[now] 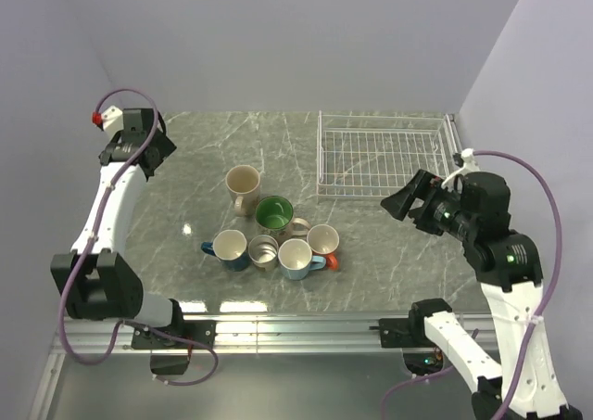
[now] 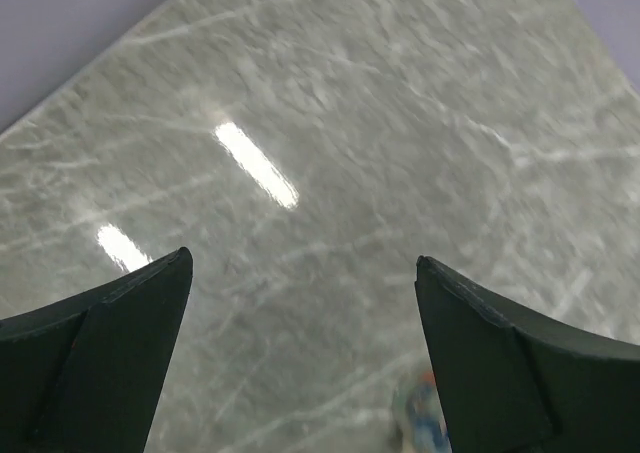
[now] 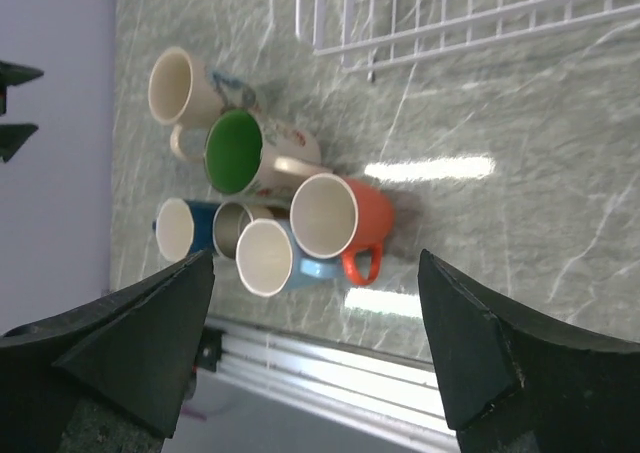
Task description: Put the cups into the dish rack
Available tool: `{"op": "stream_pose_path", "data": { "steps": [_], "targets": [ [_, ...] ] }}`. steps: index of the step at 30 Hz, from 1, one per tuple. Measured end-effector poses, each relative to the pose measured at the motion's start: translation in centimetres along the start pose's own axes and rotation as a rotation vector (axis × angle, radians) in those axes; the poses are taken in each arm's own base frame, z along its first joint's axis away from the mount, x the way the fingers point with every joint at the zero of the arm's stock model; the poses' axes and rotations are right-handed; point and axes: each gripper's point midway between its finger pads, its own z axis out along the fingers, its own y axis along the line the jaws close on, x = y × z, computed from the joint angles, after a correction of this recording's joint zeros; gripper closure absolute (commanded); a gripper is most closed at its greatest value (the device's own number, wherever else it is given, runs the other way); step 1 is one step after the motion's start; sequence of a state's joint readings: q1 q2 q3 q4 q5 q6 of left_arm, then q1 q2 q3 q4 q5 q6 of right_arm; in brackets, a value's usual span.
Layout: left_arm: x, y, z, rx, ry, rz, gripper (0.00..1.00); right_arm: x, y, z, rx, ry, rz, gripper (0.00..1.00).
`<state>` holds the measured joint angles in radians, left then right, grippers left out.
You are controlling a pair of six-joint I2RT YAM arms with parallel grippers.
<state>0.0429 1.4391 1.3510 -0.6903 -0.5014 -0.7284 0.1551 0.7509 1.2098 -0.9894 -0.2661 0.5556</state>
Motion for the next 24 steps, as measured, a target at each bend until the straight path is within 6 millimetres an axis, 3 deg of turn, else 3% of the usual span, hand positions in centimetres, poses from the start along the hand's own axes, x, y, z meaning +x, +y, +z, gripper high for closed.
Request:
{"op": "stream_pose_path", "data": {
  "steps": [4,9,12,15,24],
  "targets": [
    [0.4,-0.3,-2.6,0.083,0.051,0.0,0.01,1.7,0.6,1.9,-0.013,0.119,-0.026,0.11],
    [2.6,-0.7,-3.7,0.15,0.152,0.015,0.01,8.5,2.2,4.8,-0.018,0.368,-0.178,0.11],
    [5.0,-0.5,-4.4,0.198,0.233,0.033,0.01,10.7,0.9,6.8,0.051,0.438,-0.203,0.11],
    [5.7,-0.7,-5.9,0.238,0.258,0.05,0.01,11.4,-0.5,8.8,0.13,0.464,-0.215,0.12],
    [7.6,-2.4,-9.4,0.374,0.301,0.098,0.01,12.5,-2.2,14.5,0.231,0.504,-0.273,0.23]
  ]
}}
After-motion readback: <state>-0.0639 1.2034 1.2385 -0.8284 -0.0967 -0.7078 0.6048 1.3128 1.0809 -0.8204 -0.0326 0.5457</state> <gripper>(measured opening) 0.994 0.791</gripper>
